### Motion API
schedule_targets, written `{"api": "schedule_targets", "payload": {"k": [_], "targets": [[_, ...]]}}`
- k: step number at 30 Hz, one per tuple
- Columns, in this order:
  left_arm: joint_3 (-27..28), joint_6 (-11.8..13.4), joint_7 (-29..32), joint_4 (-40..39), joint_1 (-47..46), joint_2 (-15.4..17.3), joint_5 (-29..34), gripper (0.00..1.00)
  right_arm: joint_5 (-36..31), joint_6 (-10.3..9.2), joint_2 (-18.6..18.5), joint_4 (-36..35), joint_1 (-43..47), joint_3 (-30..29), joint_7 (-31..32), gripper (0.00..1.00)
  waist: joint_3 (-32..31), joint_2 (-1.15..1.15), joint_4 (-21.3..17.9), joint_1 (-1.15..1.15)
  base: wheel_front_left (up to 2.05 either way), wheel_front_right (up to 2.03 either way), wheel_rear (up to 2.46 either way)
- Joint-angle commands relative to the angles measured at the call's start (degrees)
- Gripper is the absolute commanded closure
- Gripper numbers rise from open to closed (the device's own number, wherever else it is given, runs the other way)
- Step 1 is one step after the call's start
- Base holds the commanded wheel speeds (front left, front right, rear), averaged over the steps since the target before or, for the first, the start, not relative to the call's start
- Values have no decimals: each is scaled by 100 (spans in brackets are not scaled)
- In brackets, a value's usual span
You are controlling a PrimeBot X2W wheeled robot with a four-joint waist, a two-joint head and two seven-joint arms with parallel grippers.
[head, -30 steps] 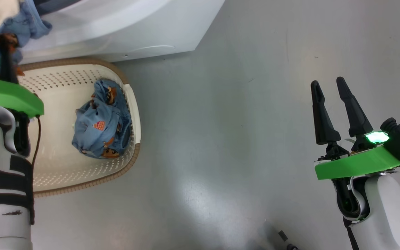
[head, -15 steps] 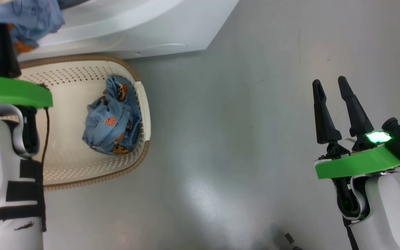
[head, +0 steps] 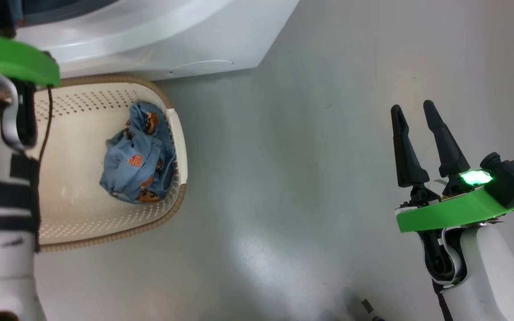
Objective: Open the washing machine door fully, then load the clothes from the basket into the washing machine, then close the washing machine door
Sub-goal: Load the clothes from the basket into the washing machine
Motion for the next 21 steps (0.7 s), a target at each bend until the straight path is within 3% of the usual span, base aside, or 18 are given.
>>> {"api": "schedule_targets", "payload": {"k": [1, 7, 13, 18, 19, 20, 21], "targets": [[-26, -14, -29, 227, -272, 305, -70, 100, 53, 9, 32, -108, 73, 120, -27, 0, -2, 0, -42, 0, 0, 0, 0], [-324, -14, -29, 1488, -1454, 579, -149, 100, 75, 9, 73, -95, 75, 180, -27, 0, 32, 0, -170, 0, 0, 0, 0], [-96, 191, -29, 1378, -2028, 722, 3, 100, 94, 9, 107, -97, -4, 244, -27, 0, 109, 0, -314, 0, 0, 0, 0], [-291, 148, -29, 2025, -2021, 733, 235, 100, 96, 9, 133, -89, 3, 259, -27, 0, 93, 0, -357, 0, 0, 0, 0], [-315, 140, -29, 2173, -2050, 732, 249, 89, 96, 9, 139, -87, 8, 262, -27, 0, 90, 0, -357, 0, 0, 0, 0], [-338, 122, -29, 2456, -2130, 725, 241, 68, 98, 9, 148, -80, 11, 267, -27, 0, 88, 0, -352, 0, 0, 0, 0], [-357, 110, -29, 2632, -2164, 716, 233, 58, 99, 9, 151, -76, 12, 266, -27, 0, 80, 0, -346, 0, 0, 0, 0]]}}
